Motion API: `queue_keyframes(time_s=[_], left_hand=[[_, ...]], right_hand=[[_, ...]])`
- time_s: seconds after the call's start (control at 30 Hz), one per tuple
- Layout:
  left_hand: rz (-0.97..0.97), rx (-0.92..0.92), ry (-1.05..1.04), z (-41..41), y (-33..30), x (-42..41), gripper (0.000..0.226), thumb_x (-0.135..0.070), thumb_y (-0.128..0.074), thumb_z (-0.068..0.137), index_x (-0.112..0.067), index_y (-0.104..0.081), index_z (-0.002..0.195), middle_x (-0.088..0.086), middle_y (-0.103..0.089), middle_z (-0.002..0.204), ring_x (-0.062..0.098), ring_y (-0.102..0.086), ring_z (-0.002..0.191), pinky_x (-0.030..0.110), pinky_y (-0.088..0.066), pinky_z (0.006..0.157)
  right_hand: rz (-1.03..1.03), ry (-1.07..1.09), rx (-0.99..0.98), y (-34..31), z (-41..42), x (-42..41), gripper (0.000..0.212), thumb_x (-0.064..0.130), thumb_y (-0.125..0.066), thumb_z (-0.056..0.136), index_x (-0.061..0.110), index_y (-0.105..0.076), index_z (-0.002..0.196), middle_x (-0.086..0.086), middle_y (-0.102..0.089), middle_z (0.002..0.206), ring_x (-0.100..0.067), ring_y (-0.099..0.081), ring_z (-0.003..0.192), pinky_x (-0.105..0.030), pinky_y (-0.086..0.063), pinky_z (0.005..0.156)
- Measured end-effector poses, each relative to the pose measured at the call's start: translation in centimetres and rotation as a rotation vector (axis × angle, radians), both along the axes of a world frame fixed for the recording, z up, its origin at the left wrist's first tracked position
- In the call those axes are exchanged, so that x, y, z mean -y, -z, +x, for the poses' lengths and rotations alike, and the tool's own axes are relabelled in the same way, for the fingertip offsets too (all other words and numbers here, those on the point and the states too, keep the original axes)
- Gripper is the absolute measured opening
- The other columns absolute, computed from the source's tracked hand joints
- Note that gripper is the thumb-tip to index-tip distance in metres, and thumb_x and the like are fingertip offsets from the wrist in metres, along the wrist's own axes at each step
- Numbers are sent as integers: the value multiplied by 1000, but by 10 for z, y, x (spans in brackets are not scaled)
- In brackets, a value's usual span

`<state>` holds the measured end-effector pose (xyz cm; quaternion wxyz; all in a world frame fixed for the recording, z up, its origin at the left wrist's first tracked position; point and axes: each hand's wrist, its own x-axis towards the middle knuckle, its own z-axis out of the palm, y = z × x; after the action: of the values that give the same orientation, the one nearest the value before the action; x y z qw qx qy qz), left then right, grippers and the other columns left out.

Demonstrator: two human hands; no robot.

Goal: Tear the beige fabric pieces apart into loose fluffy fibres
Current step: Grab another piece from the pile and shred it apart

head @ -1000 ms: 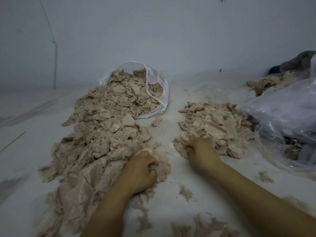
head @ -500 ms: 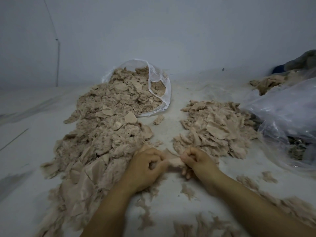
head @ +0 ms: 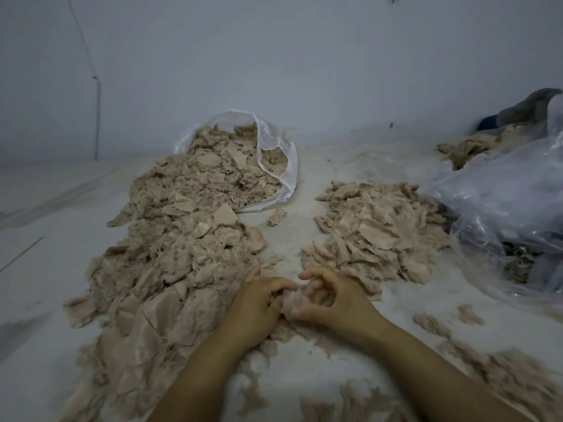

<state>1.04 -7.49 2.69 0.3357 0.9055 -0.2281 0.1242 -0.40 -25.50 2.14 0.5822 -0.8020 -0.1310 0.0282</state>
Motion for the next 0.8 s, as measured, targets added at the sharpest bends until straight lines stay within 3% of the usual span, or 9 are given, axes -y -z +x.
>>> queue_keyframes(time_s=[0.13, 0.2, 0.3, 0.37, 0.43, 0.53, 0.67, 0.73, 0.8], left_hand=[[-55, 4, -17, 0, 3, 0, 28, -6, -56, 86, -27, -66, 103, -22, -57, 89, -35, -29, 91, 3, -11, 104], [-120, -16, 4, 1, -1, 0, 17, -14, -57, 90, -25, -67, 81, -15, -64, 78, -16, -51, 86, 16, -29, 106], [-230, -66, 7, -1, -6, -2, 26, -15, -59, 91, -26, -65, 68, -9, -64, 69, 12, -59, 75, 41, -47, 85], [-230, -69, 5, -6, -7, 1, 10, -33, -61, 89, -31, -70, 84, -19, -65, 81, 4, -59, 89, 40, -44, 95], [-239, -111, -10, -10, -6, 7, 24, -54, -60, 80, -42, -64, 100, -31, -57, 95, 0, -55, 104, 32, -38, 103], [-368, -110, -2, -10, -8, 15, 22, -27, -68, 84, -47, -61, 87, -21, -64, 87, -2, -60, 86, 22, -47, 79], [-562, -161, -30, -7, -6, 11, 29, -10, -59, 90, -38, -66, 94, 4, -62, 67, 13, -57, 62, 26, -48, 59], [-582, -147, -53, -8, -5, 11, 33, -9, -55, 93, -39, -67, 92, 0, -59, 58, 11, -53, 52, 19, -43, 50], [-588, -144, -59, -9, -5, 12, 35, -7, -52, 93, -38, -68, 88, -10, -70, 75, 6, -63, 65, 15, -48, 57]], right_hand=[[-12, 137, 160, 2, 3, -6, 13, 16, -76, 78, 25, -66, 79, 3, -64, 71, 1, -55, 61, -13, -44, 60], [119, 235, 84, 2, 8, -1, 13, 10, -68, 85, 15, -65, 73, 1, -63, 67, -4, -54, 58, -15, -43, 56], [302, 271, -72, 1, 10, 7, 15, 9, -60, 91, 8, -64, 77, -8, -59, 69, -18, -50, 62, -25, -41, 56], [356, 215, -88, 1, 7, 6, 16, 9, -59, 92, 10, -64, 77, -8, -60, 68, -18, -52, 61, -24, -43, 56], [360, 164, -40, 1, 4, 1, 12, 10, -62, 89, 14, -66, 78, -4, -64, 68, -14, -58, 59, -21, -48, 53], [363, 118, 31, -2, 1, -5, 1, 19, -68, 85, 19, -66, 85, 4, -64, 68, -9, -59, 60, -18, -48, 55], [237, 158, 74, -4, -2, -4, 51, 52, -81, 61, 37, -57, 103, 9, -59, 95, -4, -56, 80, -18, -48, 70], [56, 79, 188, -5, -7, -5, 67, 52, -82, 54, 48, -47, 111, 20, -51, 110, 5, -52, 94, -12, -46, 78], [-88, -36, 275, -2, -9, -11, 72, 38, -79, 66, 54, -36, 123, 26, -42, 124, 11, -44, 111, -5, -39, 88]])
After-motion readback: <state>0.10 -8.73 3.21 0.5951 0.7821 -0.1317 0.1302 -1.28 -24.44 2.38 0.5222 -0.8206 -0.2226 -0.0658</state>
